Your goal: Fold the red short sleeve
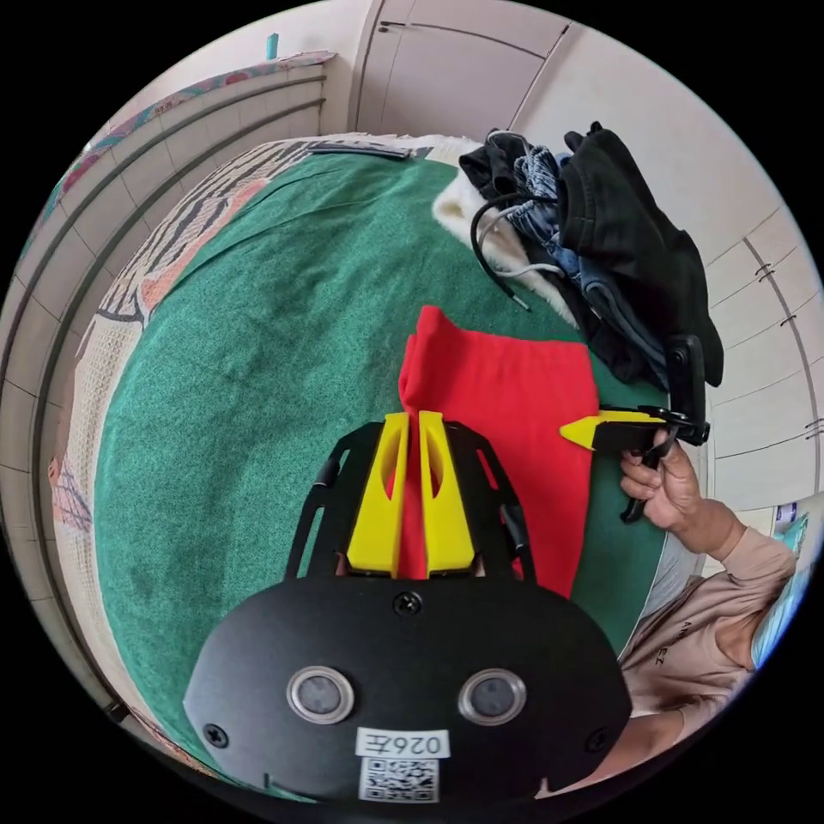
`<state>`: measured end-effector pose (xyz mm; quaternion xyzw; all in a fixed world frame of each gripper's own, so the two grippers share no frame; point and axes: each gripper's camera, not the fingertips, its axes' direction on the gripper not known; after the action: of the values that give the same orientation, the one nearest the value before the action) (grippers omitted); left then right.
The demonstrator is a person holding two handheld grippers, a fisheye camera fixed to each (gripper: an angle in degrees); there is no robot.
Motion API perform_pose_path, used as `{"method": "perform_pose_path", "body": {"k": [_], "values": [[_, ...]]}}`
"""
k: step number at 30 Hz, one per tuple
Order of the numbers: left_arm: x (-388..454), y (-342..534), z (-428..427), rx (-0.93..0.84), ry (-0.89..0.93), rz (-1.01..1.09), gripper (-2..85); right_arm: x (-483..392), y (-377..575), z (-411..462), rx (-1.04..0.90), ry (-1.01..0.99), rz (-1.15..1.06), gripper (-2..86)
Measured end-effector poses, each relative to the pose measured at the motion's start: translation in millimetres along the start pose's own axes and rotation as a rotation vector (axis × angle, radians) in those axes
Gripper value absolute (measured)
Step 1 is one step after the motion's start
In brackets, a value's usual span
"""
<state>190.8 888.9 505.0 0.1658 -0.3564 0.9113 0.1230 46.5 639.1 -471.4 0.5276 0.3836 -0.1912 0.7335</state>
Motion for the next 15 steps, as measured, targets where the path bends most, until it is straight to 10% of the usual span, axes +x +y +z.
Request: {"method": "perform_pose_path", "body": {"k": [15], "values": [[-45, 228, -159, 0.327, 0.133, -0.044, 0.6, -157, 182, 8, -0.038, -0.032, -0.725, -1.4]]}}
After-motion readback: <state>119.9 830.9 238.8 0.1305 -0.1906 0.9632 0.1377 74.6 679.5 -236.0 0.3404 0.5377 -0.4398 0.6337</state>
